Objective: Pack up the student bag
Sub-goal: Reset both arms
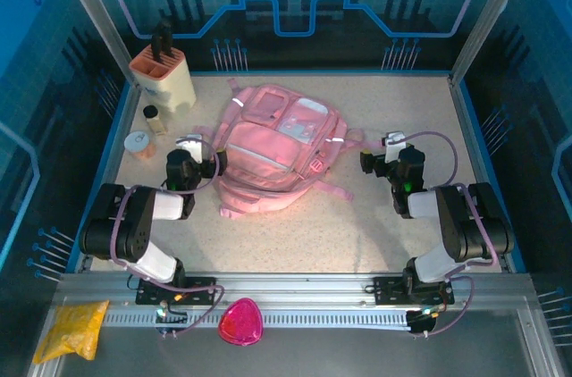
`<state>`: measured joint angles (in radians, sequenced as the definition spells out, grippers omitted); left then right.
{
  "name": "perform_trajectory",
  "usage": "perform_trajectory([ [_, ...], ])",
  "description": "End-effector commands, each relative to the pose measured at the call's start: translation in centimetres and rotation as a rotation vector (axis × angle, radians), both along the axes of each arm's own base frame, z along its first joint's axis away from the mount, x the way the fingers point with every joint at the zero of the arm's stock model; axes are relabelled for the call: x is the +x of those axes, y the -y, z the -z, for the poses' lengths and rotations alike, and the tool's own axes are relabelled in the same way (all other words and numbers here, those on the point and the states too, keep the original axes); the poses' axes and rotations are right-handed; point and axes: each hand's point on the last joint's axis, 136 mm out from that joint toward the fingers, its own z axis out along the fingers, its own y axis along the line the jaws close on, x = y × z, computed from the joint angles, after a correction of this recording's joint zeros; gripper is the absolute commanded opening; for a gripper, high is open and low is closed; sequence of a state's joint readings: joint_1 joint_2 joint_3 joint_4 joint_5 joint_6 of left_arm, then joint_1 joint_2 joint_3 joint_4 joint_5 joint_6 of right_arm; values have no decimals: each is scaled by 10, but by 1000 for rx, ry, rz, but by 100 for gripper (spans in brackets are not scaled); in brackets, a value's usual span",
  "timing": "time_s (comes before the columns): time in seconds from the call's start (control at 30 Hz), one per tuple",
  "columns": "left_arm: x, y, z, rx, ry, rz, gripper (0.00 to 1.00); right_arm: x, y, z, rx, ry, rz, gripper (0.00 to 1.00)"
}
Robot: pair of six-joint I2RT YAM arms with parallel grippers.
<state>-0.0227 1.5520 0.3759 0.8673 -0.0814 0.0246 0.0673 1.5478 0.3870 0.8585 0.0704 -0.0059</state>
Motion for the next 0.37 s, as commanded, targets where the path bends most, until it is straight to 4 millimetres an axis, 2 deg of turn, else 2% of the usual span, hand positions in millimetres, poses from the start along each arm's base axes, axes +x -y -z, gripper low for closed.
perform_trajectory([
  [0.0,8,-5,-16,-29,62,-14,99,6,-3,-15,-12,57,-14,100],
  [0.33,7,-5,-15,-27,60,-15,99,6,-3,-15,-4,55,-19,100],
])
